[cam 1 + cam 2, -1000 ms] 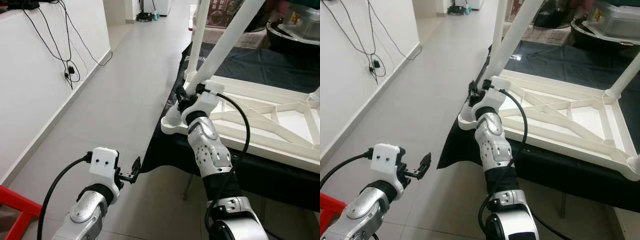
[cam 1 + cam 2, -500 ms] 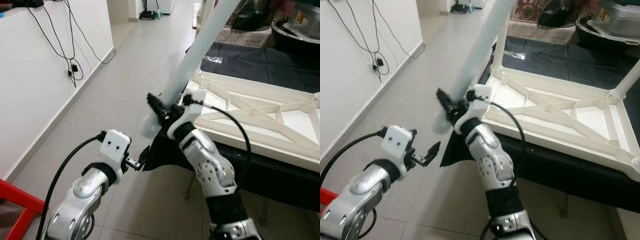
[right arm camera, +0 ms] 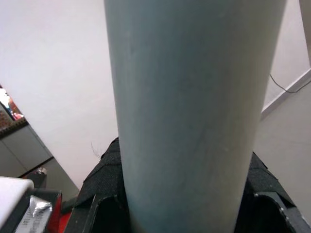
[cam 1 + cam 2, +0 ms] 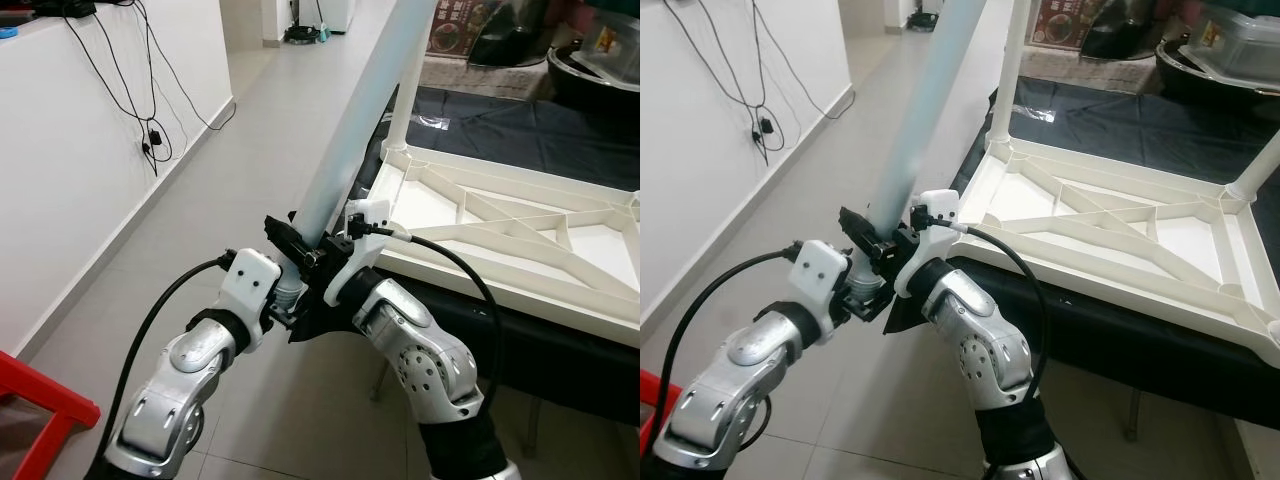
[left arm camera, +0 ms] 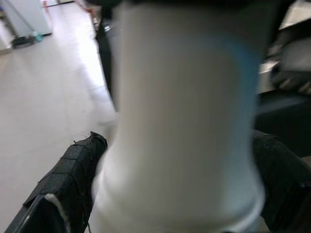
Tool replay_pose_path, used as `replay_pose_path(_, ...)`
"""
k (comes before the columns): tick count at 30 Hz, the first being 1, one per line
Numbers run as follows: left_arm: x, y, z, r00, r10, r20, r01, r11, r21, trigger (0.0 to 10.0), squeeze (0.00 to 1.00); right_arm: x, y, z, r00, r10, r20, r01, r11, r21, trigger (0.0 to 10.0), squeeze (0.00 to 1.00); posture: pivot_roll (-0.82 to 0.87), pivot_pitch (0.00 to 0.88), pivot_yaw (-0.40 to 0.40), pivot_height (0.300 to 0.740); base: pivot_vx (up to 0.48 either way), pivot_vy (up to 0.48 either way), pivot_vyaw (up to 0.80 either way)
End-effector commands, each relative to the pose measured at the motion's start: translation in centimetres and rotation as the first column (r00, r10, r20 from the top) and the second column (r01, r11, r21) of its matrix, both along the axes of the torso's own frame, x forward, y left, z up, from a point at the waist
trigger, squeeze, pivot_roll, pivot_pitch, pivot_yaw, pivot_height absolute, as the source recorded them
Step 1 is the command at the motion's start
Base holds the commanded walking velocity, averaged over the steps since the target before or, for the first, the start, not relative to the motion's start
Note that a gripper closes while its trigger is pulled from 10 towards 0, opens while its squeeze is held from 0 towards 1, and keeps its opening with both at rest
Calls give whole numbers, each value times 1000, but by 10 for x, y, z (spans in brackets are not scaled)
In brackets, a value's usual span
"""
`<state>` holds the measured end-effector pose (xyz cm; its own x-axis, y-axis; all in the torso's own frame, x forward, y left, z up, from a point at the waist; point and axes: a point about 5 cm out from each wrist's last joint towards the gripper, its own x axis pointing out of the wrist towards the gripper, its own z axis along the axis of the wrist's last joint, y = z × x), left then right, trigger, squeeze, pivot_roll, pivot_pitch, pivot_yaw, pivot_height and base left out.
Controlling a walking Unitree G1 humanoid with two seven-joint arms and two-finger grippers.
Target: Building children table
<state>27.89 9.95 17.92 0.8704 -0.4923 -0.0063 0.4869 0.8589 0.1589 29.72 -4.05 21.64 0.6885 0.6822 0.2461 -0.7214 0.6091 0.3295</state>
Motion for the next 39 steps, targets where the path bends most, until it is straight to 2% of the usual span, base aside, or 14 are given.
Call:
replay_pose_path(1,0,-3,-3,1000,-12,-5,12,1000,2,10000,0,-4,2,1,1000,23,12,-22,1000,-9,0,0,107,77,-53,740,0,0,0)
replay_pose_path(3,0,-4,-4,1000,-17,-5,17,1000,-3,9412,0,-4,2,0,1000,22,10,-22,1000,-12,0,0,108,81,-50,740,0,0,0)
replay_pose_path(5,0,-4,-5,1000,-19,-4,19,1000,-5,9412,0,-5,2,0,1000,22,9,-22,1000,-12,0,0,108,81,-50,740,0,0,0)
replay_pose_path(6,-1,-5,-6,1000,-28,-4,28,1000,-3,0,0,-4,2,-1,1000,13,10,-13,1000,-14,0,0,109,83,-49,740,0,0,0)
replay_pose_path(15,-4,-4,-11,1000,-28,-7,28,999,15,0,0,-1,-2,-2,1000,-25,12,25,999,-24,0,0,109,84,-49,740,0,0,0)
replay_pose_path(16,-4,-2,-14,1000,-14,-17,15,999,32,4275,0,2,-5,-3,999,-51,13,52,998,-41,4471,0,111,85,-49,740,0,0,0)
replay_pose_path(17,-4,1,-16,1000,-6,-21,7,999,47,10000,0,4,-7,-2,997,-75,20,76,996,-45,10000,0,111,85,-49,740,0,0,0)
replay_pose_path(18,-4,3,-19,1000,-2,-27,4,998,59,10000,0,6,-9,-2,996,-88,22,89,995,-43,10000,0,111,85,-49,740,0,0,0)
replay_pose_path(19,-5,5,-21,1000,1,-27,1,997,78,10000,0,8,-12,0,995,-94,32,95,995,-31,10000,824,111,85,-49,740,0,0,0)
replay_pose_path(21,-5,7,-22,1000,2,-26,1,996,89,10000,0,8,-14,1,995,-96,40,97,995,-21,10000,824,111,85,-49,740,0,0,0)
replay_pose_path(22,-7,9,-24,1000,1,-30,2,995,104,10000,0,11,-16,3,994,-105,44,106,994,-21,10000,1000,112,87,-48,740,0,0,0)
replay_pose_path(26,-9,13,-26,1000,-9,-24,13,990,138,10000,0,14,-17,6,994,-104,29,105,994,-13,10000,1000,112,88,-48,740,0,0,0)
replay_pose_path(27,-9,14,-26,1000,-10,-22,13,990,144,10000,0,14,-17,7,994,-105,28,105,994,-11,10000,0,112,88,-48,740,0,0,0)
replay_pose_path(39,-8,26,-28,999,-31,-19,34,978,205,10000,0,6,-6,5,1000,30,-4,-30,1000,2,10000,0,115,90,-52,740,0,0,0)
